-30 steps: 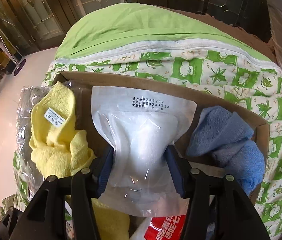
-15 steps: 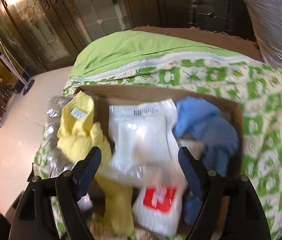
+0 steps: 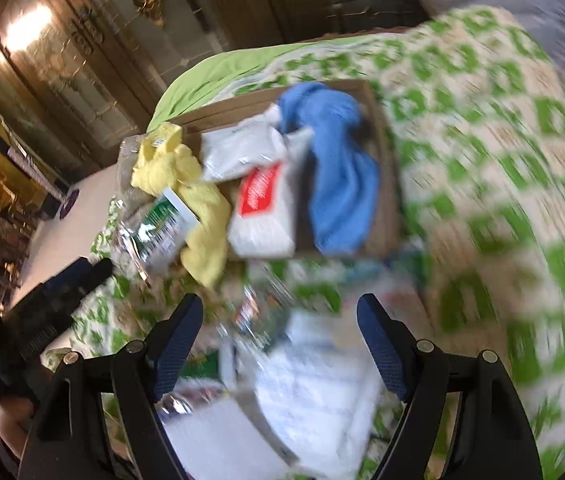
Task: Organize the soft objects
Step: 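Lower the white packet and green sachet into the tray and open both tools, then grasp a white-green sachet with the left tool while the right tool grasps the clear bag of coloured sticks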
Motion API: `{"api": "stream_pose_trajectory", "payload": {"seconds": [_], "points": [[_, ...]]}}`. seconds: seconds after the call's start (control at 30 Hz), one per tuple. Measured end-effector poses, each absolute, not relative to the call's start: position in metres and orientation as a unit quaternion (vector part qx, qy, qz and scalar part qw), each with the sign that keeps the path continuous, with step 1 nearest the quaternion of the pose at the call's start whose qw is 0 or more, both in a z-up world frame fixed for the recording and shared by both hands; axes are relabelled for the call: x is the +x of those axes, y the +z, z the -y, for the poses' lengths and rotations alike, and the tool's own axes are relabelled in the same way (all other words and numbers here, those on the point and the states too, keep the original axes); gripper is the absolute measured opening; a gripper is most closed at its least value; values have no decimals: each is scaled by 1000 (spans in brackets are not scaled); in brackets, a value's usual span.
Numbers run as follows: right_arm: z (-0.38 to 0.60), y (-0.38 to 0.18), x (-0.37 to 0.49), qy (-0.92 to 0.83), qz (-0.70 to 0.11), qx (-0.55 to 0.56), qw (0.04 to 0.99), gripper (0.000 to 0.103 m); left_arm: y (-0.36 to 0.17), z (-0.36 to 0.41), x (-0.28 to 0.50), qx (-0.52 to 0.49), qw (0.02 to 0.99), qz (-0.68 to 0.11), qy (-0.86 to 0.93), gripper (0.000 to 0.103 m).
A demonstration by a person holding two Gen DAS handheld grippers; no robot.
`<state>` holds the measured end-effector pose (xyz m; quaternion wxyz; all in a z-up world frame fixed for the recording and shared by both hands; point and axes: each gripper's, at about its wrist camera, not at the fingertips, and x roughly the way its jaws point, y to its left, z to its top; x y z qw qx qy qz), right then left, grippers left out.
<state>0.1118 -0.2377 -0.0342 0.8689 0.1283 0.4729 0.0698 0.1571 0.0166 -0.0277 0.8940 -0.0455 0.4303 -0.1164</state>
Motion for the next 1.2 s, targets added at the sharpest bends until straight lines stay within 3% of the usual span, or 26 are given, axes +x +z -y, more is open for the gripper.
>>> {"api": "stream_pose_trajectory", "payload": {"seconds": [0.13, 1.2], "points": [[241, -58, 95, 62, -489, 99, 865, 80, -32, -8, 149, -25, 891, -439, -115, 66], [232, -68, 96, 97, -523, 102, 841, 80, -66, 58, 131, 87, 832, -497, -231, 66]]}}
